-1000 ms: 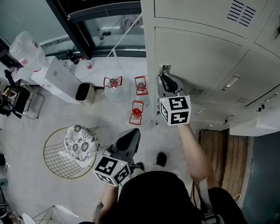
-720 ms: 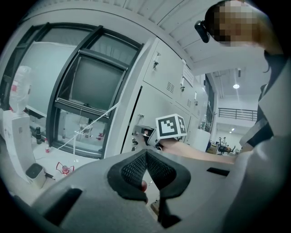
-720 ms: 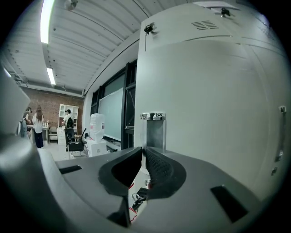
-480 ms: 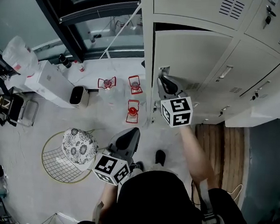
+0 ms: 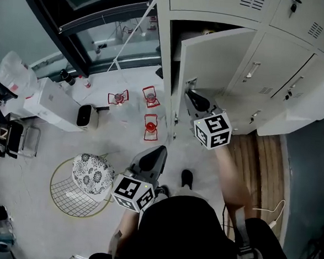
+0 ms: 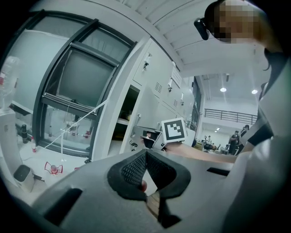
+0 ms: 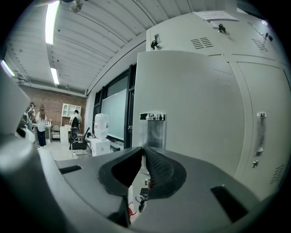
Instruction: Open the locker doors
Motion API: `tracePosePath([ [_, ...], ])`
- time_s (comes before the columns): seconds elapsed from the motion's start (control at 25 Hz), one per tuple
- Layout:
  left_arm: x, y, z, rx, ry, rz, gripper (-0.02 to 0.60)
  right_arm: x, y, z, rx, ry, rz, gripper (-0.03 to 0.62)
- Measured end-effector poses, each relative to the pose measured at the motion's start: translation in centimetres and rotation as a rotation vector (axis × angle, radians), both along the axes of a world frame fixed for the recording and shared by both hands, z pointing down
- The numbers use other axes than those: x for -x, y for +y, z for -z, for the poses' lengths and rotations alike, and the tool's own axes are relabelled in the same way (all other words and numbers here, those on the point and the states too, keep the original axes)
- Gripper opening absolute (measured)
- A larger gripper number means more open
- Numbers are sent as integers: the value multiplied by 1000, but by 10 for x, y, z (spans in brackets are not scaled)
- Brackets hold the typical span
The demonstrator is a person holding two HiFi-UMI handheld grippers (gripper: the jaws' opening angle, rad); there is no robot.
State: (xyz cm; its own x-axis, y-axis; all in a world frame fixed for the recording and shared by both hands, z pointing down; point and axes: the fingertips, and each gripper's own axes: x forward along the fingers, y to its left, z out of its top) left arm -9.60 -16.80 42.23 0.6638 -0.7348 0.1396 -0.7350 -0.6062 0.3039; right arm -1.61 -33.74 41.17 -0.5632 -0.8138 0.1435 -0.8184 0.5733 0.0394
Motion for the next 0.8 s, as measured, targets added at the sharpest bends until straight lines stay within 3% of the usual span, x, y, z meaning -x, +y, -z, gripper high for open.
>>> tracePosePath([
  [0.4, -20, 3, 3, -11, 8, -103, 17, -20, 34, 1, -9, -2, 87, 23],
  [0.8, -40, 3, 3, -16, 8, -194, 17, -42, 58, 3, -1, -32, 98, 23],
])
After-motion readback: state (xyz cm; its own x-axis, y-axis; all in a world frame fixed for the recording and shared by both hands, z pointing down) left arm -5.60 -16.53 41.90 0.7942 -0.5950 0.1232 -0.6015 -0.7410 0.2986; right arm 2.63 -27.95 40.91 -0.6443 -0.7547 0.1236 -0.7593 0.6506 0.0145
